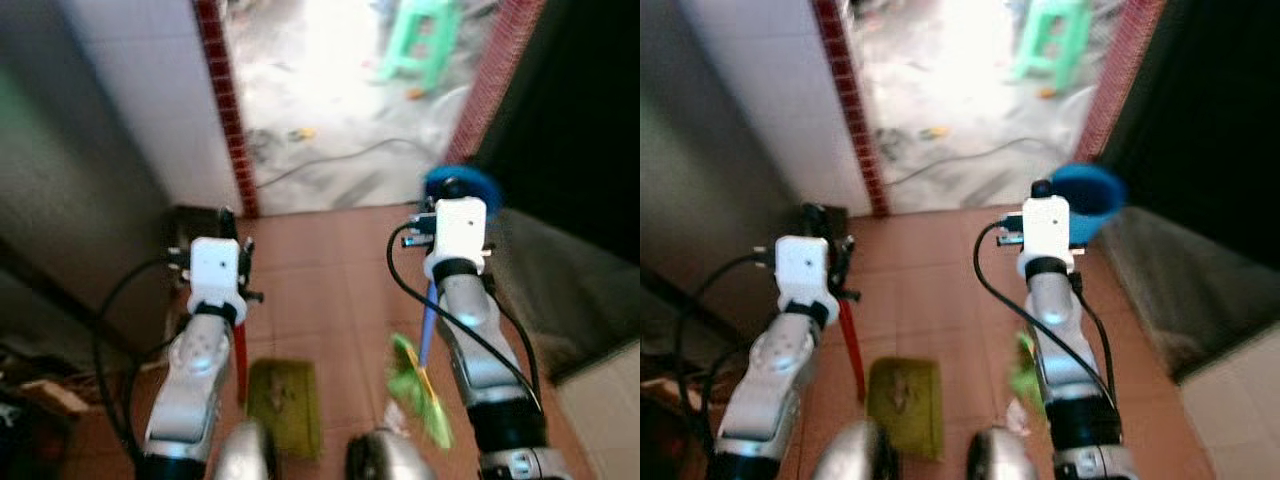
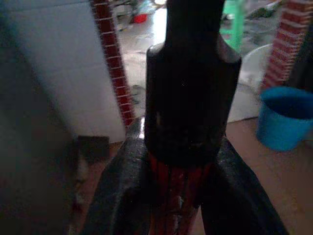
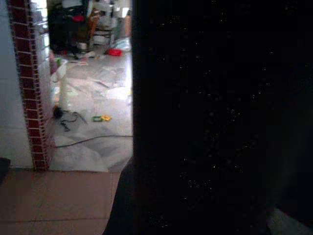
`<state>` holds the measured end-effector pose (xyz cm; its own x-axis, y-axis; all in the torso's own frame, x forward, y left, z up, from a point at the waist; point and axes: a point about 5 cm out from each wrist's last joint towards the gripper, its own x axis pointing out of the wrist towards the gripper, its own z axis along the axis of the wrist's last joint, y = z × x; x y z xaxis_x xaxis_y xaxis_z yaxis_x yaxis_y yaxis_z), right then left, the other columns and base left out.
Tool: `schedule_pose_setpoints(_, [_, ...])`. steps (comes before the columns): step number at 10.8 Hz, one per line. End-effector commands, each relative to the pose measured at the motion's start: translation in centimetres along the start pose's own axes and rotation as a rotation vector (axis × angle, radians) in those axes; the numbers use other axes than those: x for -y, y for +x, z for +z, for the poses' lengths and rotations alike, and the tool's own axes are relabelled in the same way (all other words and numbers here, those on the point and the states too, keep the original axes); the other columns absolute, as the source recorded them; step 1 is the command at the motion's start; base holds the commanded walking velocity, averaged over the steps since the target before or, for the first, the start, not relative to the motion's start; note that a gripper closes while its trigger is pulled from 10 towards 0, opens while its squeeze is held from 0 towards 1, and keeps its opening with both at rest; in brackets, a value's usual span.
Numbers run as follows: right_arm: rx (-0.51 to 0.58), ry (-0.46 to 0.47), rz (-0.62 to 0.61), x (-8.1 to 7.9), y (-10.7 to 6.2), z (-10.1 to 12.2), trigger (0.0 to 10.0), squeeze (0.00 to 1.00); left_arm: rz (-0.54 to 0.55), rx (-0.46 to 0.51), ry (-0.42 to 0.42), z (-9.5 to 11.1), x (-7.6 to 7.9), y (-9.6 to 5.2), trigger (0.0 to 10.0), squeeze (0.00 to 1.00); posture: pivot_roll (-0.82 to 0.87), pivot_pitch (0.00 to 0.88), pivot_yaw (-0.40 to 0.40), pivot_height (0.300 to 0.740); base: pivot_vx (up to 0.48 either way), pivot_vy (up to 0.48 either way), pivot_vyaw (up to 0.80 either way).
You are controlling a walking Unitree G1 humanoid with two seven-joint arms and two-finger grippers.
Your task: Sweep floor
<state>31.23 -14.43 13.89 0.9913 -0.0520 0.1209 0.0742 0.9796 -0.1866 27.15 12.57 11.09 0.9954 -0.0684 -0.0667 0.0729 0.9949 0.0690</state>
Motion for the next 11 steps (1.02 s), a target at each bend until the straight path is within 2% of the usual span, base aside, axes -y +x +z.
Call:
schedule_pose_setpoints(1, [-0.05,-0.005,-0.015,0.2,-0.3,-0.8,10.0,0.0,0.002,0.046,-0.005,0.9,-0.1,0.0,10.0,0.0,-0.02,0.1,0.006,0.74,0.0,0.0,0.0])
schedule_pose_setpoints(4, [-0.062,-0.032,-0.039,0.8,-0.5,-1.3,10.0,0.0,0.02,0.059,-0.021,1.0,-0.2,0.1,10.0,0.0,-0.02,0.1,-0.005,0.74,0.0,0.0,0.0])
schedule_pose_setpoints(6, [-0.061,-0.024,-0.048,0.7,-0.4,-1.2,10.0,0.0,0.059,0.067,0.022,0.9,-0.4,0.6,10.0,0.0,-0.02,0.098,0.0,0.74,0.0,0.0,0.0])
schedule_pose_setpoints(9, [-0.059,0.007,-0.051,0.6,0.3,-0.8,10.0,0.0,0.08,0.063,-0.011,0.4,0.1,3.4,10.0,0.0,-0.05,0.084,0.0,0.74,0.0,0.0,0.0])
schedule_pose_setpoints(11, [-0.055,0.012,-0.059,0.9,0.7,-0.6,10.0,0.0,0.049,0.054,-0.047,-0.1,1.6,5.2,10.0,0.0,-0.07,0.075,-0.001,0.74,0.0,0.0,0.0])
